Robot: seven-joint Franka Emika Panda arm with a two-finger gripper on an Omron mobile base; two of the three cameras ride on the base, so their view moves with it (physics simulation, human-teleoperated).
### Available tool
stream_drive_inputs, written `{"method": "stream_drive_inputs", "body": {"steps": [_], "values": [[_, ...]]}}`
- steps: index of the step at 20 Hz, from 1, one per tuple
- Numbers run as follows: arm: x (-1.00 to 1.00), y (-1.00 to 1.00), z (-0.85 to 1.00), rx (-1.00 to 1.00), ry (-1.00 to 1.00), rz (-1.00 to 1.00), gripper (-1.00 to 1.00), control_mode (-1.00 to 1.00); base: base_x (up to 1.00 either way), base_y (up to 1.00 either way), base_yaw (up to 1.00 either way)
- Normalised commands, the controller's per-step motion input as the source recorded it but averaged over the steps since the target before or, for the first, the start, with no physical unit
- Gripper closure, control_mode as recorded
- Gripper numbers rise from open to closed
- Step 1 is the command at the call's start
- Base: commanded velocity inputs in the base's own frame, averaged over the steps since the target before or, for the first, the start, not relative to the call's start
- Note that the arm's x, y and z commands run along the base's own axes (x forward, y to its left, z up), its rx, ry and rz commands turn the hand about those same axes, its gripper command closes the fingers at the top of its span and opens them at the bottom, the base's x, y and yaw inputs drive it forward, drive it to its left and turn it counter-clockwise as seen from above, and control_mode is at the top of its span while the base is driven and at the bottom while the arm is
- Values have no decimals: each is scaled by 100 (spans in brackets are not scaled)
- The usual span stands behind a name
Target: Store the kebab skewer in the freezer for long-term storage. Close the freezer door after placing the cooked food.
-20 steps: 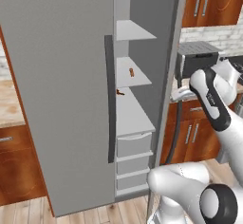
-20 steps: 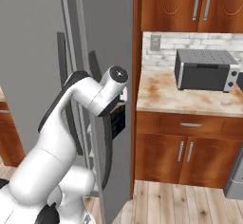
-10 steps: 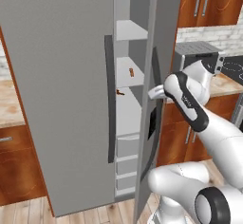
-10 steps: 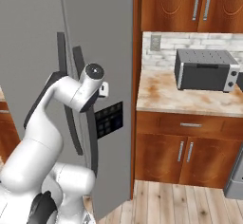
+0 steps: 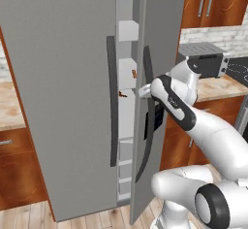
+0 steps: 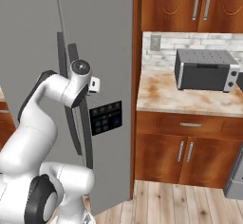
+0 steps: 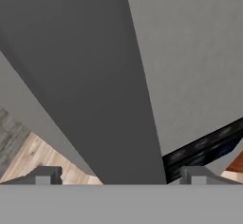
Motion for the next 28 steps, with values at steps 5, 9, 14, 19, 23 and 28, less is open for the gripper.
{"method": "stream_drive_inputs", "body": {"steps": [5, 9, 14, 19, 23, 28], "values": [[-8, -6, 40, -1, 0, -1, -100, -100, 0, 0, 0], [0, -16, 3, 0, 4, 0, -100, -100, 0, 0, 0], [10, -3, -2, 0, 3, 0, -100, -100, 0, 0, 0], [27, 0, -7, 0, 0, 0, -100, -100, 0, 0, 0], [27, 0, -13, 0, 0, 0, -100, -100, 0, 0, 0], [32, 2, -10, 0, 0, 0, -100, -100, 0, 0, 0]]}}
